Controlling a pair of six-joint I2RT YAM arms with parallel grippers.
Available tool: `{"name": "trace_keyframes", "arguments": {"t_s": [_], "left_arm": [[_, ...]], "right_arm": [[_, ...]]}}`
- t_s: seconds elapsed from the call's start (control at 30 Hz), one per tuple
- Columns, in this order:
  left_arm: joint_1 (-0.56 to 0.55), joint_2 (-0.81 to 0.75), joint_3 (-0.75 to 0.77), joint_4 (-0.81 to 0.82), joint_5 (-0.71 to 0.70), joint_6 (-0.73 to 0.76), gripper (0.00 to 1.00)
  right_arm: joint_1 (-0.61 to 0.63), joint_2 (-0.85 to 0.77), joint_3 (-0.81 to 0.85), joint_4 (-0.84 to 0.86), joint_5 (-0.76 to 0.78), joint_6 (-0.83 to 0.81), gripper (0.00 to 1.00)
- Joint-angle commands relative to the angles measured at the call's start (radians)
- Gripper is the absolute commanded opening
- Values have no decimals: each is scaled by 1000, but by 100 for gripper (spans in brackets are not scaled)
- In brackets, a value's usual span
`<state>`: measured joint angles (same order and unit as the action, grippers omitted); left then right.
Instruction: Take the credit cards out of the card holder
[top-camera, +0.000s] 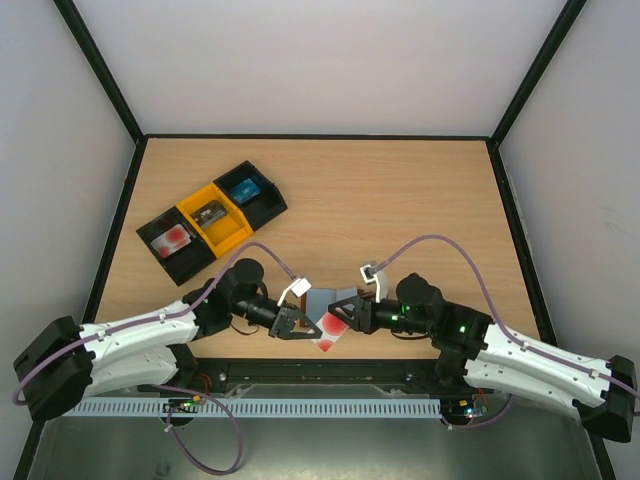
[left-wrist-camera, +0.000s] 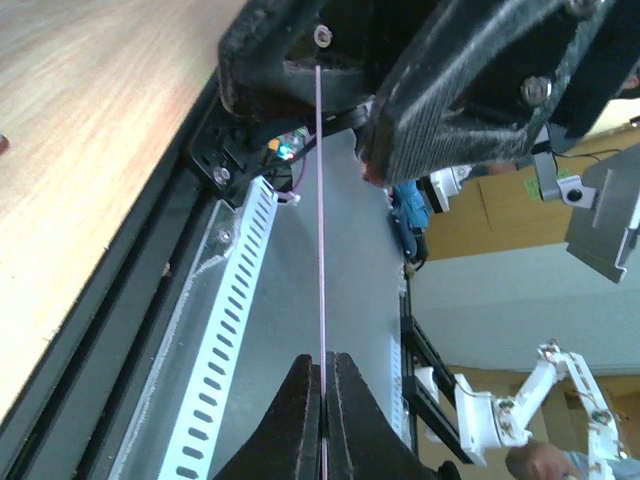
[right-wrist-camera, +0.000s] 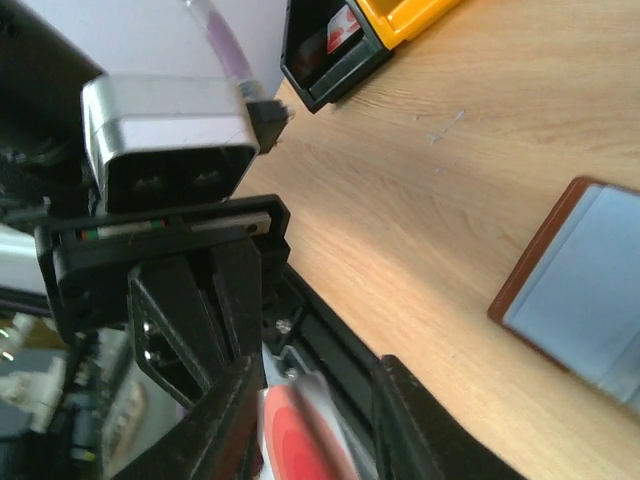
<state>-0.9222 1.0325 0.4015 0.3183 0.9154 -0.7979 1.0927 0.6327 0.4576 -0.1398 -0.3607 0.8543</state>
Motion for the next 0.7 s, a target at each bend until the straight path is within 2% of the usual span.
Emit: {"name": "trace_keyframes", "arguments": {"t_s": [0.0, 0.23, 0.37, 0.43, 0.47, 0.53, 0.67], "left_arm": [[-4, -19, 21, -1, 17, 23, 3], [-6, -23, 15, -3, 5, 41, 6], [-1, -30, 36, -50, -45, 60, 22], [10, -54, 38, -69, -78, 56, 35], [15, -69, 35, -63, -95, 45, 45], [26, -105, 27, -56, -135, 19, 57], [45, -197, 14, -65, -271, -38, 69]], "right_arm": [[4, -29, -27, 85, -65, 3, 25], [4, -42, -57, 79, -58, -10, 3], [4, -52, -66, 101, -44, 2, 2], [4, -73, -71, 115, -14, 18, 2], [4, -85, -77, 124, 6, 28, 2], [4, -105, -85, 139, 57, 44, 2], [4, -117, -56, 99, 202, 38, 2]]}}
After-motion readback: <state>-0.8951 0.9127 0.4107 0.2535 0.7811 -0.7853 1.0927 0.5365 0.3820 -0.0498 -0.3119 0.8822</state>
